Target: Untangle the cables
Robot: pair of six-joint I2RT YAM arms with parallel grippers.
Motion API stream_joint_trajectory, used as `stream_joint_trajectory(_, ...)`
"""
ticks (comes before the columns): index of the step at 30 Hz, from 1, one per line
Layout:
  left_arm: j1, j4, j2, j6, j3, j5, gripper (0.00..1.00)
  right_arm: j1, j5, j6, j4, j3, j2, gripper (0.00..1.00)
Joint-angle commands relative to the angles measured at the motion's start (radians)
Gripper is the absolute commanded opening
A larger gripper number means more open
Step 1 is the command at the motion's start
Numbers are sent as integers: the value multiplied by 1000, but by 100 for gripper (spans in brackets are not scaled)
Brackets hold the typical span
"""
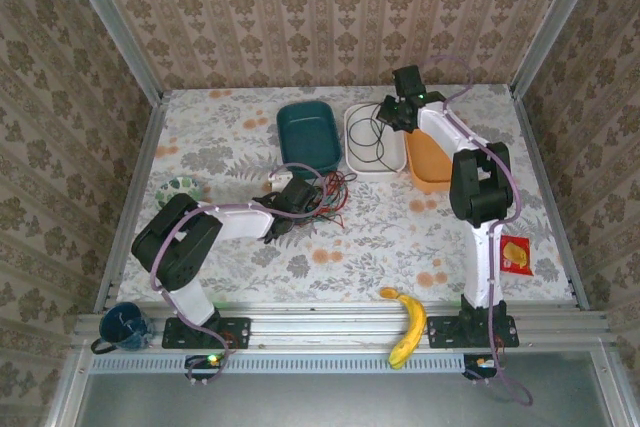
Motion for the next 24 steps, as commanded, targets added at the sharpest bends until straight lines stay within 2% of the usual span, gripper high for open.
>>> stream_joint_trajectory(1,7,-255,45,37,-49,3,63,10,15,29,-25,8,37,0)
stream_joint_trajectory(12,-2,-251,48,59,-35,5,63,49,35,8,-39,-46,65,0)
stream_joint_trajectory(17,-5,-232,35,69,-41,11,63,54,22,-2,-51,-4,82,0)
stream_joint_trajectory(18,-5,-230,34,70,-41,10,63,53,22,-5,-50,1,80,2)
stream_joint_trajectory(19,-5,-229,31,70,-42,9,63,53,23,-11,-44,1,71,10)
stream_joint_trajectory(20,-7,-226,28,72,-44,8,63,53,27,-14,-29,-2,57,25)
stream_joint_trajectory(21,-7,-223,25,72,-45,8,62,52,32,-18,-14,-8,41,32)
stream_joint_trajectory(24,-8,-206,11,81,-56,11,63,51,72,-27,31,-35,-29,42)
